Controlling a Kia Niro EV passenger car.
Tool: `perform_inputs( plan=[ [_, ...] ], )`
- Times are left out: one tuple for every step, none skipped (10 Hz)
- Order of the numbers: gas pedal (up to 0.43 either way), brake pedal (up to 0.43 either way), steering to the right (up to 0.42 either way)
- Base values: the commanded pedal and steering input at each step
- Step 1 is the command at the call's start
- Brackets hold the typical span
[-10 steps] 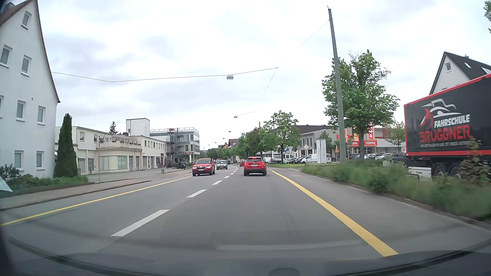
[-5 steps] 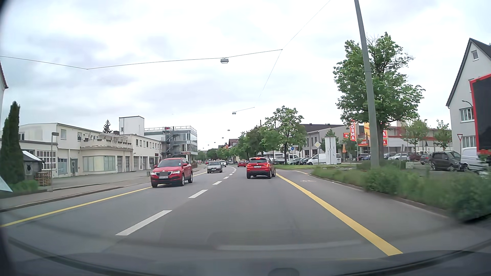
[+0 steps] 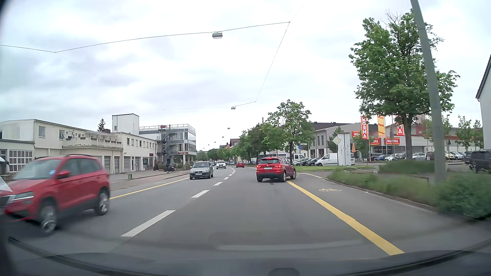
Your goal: Follow the waypoints while adhering to traffic rules and regulations
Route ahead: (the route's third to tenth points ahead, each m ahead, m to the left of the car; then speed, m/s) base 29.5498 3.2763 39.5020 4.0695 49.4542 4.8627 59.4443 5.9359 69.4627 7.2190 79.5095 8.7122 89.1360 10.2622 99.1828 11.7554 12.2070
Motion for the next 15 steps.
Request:
perform_inputs(
  plan=[
    [0.248,0.0,-0.009],
    [0.248,0.0,-0.009],
    [0.248,0.0,-0.009],
    [0.248,0.0,-0.009],
    [0.24,0.0,-0.013],
    [0.24,0.0,-0.016],
    [0.228,0.0,-0.015],
    [0.228,0.0,-0.015],
    [0.228,0.0,-0.015],
    [0.228,0.0,-0.014],
    [0.228,0.0,-0.011],
    [0.228,0.0,-0.008],
    [0.228,0.0,-0.006],
    [0.228,0.0,-0.005],
    [0.228,0.0,-0.005]
  ],
)
